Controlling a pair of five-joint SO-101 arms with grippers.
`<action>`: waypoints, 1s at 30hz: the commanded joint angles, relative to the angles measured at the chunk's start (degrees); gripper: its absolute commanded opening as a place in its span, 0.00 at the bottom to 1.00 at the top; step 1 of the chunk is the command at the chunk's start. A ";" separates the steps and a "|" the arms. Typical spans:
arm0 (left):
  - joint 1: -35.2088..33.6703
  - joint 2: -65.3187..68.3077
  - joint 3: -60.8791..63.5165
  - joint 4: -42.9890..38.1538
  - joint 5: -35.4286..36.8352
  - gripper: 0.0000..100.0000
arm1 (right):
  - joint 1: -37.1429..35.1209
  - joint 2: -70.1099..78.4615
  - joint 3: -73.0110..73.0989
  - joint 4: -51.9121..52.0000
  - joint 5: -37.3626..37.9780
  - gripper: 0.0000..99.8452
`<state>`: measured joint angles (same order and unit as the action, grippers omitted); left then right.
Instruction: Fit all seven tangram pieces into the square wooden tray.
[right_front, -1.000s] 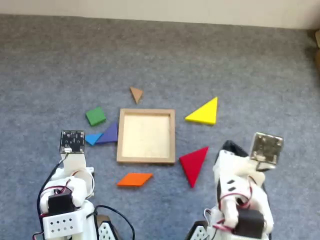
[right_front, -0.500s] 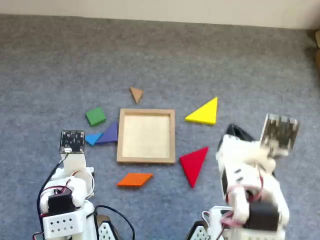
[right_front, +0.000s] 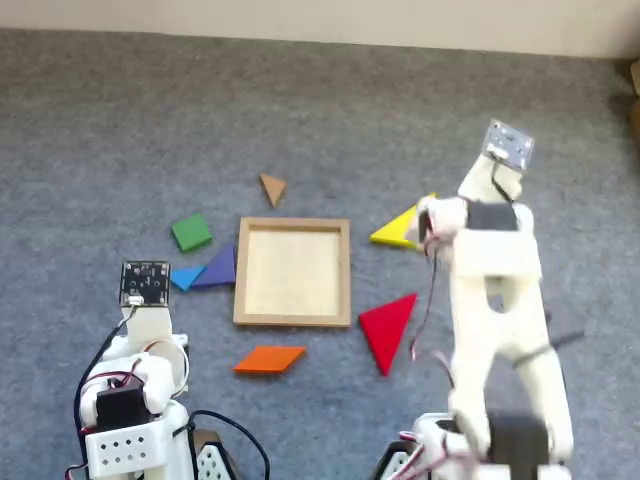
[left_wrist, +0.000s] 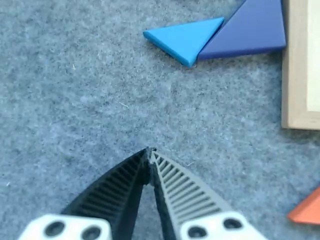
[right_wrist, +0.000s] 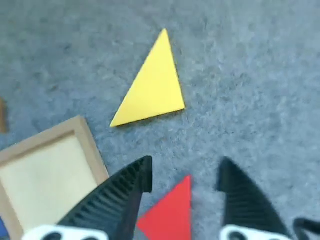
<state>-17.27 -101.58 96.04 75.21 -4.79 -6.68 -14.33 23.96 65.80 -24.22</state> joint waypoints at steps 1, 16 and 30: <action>-1.01 -3.47 1.19 0.44 -0.26 0.01 | -2.07 7.52 -9.10 -1.45 -4.40 0.41; -1.01 -3.47 1.19 0.44 -0.26 0.01 | -5.67 40.22 -40.75 -1.10 -17.93 0.41; -1.01 -3.47 1.19 0.44 -0.26 0.01 | -5.32 50.86 -45.41 -1.10 -19.69 0.41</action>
<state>-17.27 -101.58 96.04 75.21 -4.79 -11.69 37.45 -17.80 65.19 -43.30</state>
